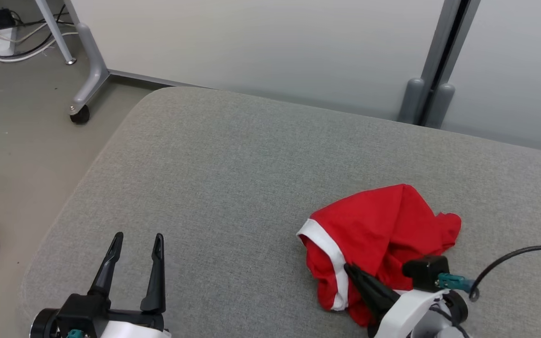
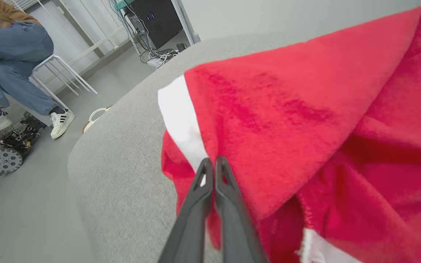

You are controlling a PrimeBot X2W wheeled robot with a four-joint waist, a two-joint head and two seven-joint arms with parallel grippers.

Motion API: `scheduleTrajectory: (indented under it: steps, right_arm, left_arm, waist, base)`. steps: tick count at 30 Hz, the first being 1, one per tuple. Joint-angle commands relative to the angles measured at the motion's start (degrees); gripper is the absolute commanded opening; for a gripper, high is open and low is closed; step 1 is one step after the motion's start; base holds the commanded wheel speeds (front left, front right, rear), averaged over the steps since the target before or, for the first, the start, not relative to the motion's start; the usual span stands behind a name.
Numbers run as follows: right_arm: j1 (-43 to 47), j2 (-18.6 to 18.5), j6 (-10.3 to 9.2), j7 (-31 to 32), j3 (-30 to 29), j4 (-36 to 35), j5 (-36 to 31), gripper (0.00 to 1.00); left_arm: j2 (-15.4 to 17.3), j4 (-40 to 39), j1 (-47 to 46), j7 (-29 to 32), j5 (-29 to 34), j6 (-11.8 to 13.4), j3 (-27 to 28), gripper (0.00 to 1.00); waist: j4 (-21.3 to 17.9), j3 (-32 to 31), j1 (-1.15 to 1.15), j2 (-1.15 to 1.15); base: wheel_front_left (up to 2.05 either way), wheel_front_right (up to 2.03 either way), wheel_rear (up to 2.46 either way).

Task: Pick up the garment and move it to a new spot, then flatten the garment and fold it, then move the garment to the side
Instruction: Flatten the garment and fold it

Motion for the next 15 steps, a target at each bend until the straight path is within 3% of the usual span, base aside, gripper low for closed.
scheduleTrajectory:
  steps: [1, 8, 15]
  right_arm:
    - [-0.7, -1.1, 0.03, -1.2, -0.4, 0.0, 0.3, 0.0]
    - [-3.6, -5.4, 0.03, -4.6, -3.5, -2.3, -0.3, 0.0]
    - [-13.1, -12.0, 0.03, 0.4, -4.0, -3.6, -1.1, 0.0]
  left_arm:
    - [0.1, 0.2, -0.9, 0.0, 0.3, -0.2, 0.3, 1.0]
    - [-0.7, 0.7, -1.0, -0.1, 0.4, -0.8, 0.7, 1.0]
    - [-1.9, 0.6, -2.7, 0.0, 0.4, -1.8, -0.4, 1.0]
  waist:
    - [0.4, 0.0, 0.0, 0.0]
    - [0.7, -0.2, 0.0, 0.0]
    - [1.7, 3.2, 0.0, 0.0]
  base:
    - [0.0, 0.0, 0.0]
    - [0.0, 0.0, 0.0]
    - [0.0, 0.0, 0.0]
